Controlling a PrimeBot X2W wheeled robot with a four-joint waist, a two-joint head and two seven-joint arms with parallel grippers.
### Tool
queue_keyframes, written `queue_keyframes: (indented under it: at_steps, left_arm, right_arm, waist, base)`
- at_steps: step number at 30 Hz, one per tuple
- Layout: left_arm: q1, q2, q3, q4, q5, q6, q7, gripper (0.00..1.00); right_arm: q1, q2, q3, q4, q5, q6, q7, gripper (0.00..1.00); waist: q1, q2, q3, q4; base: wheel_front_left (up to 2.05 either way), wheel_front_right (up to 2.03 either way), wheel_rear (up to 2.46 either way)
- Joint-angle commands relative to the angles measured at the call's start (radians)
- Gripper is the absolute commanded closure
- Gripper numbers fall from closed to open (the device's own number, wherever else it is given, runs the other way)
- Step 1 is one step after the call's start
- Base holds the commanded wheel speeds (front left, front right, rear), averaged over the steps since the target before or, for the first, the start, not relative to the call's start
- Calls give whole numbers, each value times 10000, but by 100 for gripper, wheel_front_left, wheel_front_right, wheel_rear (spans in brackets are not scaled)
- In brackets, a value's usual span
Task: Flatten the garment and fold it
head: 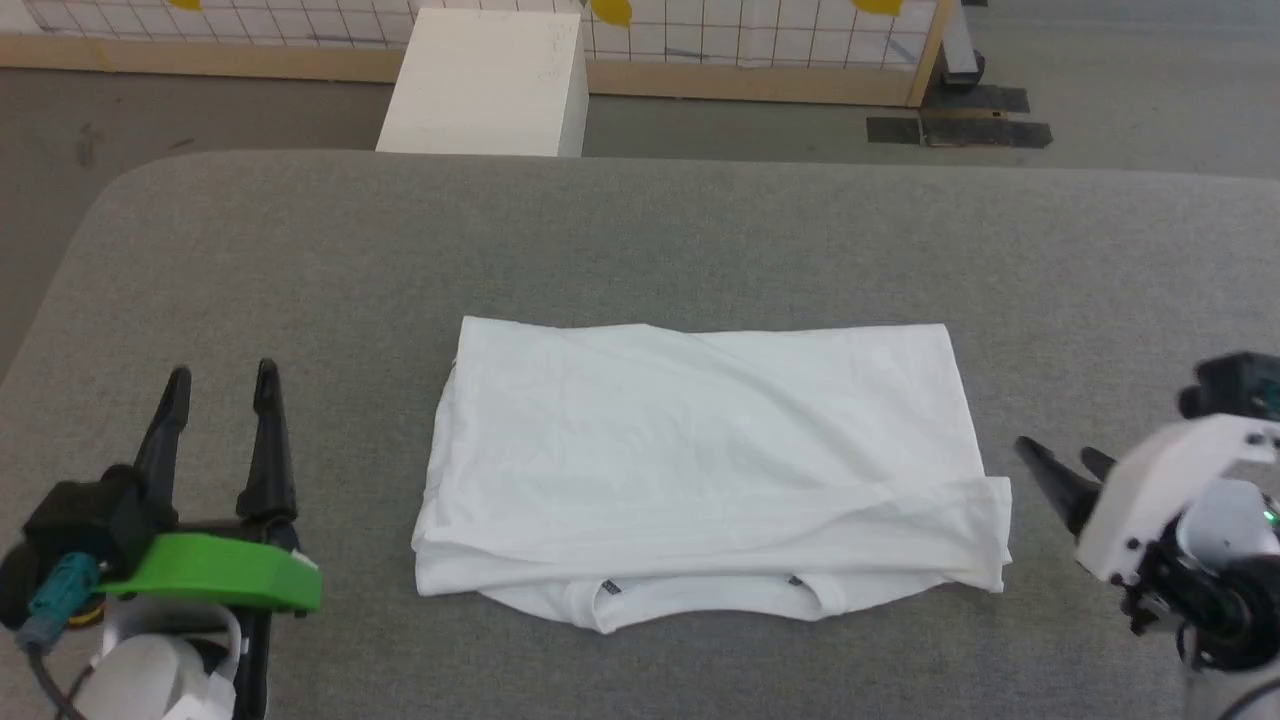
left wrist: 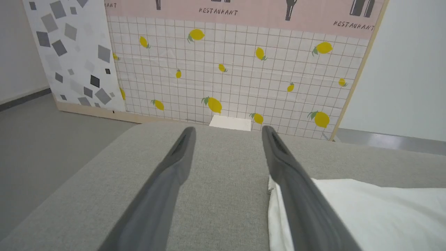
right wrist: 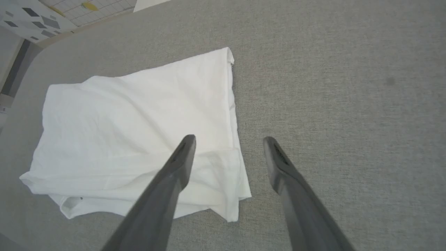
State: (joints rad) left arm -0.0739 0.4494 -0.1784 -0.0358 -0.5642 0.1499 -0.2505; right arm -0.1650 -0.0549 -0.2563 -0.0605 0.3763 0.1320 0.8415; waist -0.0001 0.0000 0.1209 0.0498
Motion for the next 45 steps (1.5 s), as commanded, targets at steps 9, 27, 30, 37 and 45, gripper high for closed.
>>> queue_keyframes:
  at_steps: [9, 27, 30, 37, 45]
  left_arm:
    - [-480, -1135, 529, -1430, 3567, -501, -109, 0]
    - [-621, -2520, 1708, -618, 4203, -1756, -112, 0]
    - [-534, -2676, 1900, -615, 4304, -1900, -112, 0]
    - [-408, -2933, 2134, -526, 4468, -2145, -112, 0]
    - [-387, -3254, 2193, -432, 4534, -2409, -112, 0]
  right_arm:
    - [-2034, -507, 1356, 2167, -1731, -13, 784, 0]
    - [-3032, -1332, 2519, 4121, -2094, -13, 1439, 100]
    - [-2883, -1736, 1880, 3940, -2169, -13, 1477, 100]
    - [-2627, -2274, 263, 3464, -2748, -13, 1728, 100]
    - [-2306, -2596, 452, 2524, -2776, -13, 2168, 100]
  waist:
    - [1, 0, 1154, 306]
    - [1, 0, 1624, 357]
    - [1, 0, 1495, 276]
    - [1, 0, 1427, 214]
    - [1, 0, 1111, 388]
  base:
    - [0, 0, 0]
    - [0, 0, 0]
    - [0, 0, 0]
    - [0, 0, 0]
    - [0, 0, 0]
